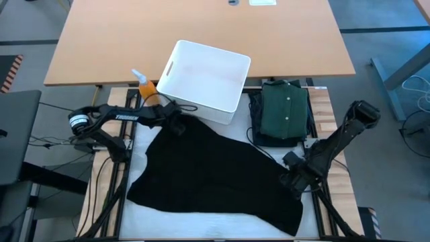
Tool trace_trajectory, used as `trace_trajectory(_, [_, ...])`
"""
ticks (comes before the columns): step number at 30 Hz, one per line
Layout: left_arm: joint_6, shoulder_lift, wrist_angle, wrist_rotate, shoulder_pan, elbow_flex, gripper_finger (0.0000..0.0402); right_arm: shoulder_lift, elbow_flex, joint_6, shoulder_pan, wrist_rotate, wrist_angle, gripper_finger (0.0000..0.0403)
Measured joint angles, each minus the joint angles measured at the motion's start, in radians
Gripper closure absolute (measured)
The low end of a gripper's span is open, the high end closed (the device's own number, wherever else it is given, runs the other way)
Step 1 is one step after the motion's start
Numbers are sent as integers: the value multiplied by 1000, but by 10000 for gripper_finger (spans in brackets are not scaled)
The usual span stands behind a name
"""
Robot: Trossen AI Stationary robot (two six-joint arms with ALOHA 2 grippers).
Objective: Fold laundry
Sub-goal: Fold the black shirt
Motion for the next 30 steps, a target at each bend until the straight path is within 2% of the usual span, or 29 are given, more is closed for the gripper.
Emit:
trace_trajectory(3, [20, -1, -17, 24, -1, -6, 295, 1, -2, 101, 0, 58, -73, 184])
trace_trajectory(5, [36, -1, -29, 51, -1, -5, 358, 2, -4, 131, 0, 122, -57, 184])
trace_trajectory(7, [44, -1, -32, 75, -1, -3, 386, 2, -17, 139, -3, 157, -14, 184])
trace_trajectory(11, [78, -32, -80, 169, -19, -5, 394, 13, -85, 119, -21, 154, 162, 184])
trace_trajectory(14, [108, -99, -168, 258, -42, -12, 397, 38, -131, 82, -21, 157, 284, 190])
trace_trajectory(17, [132, -195, -261, 314, -64, -18, 399, 46, -136, 28, -19, 156, 314, 228])
trace_trajectory(22, [149, -406, -372, 329, -74, -14, 400, 27, -55, -61, -29, 146, 232, 375])
trace_trajectory(30, [115, -686, -394, 301, -68, -13, 401, 23, 169, -237, -72, 142, -139, 385])
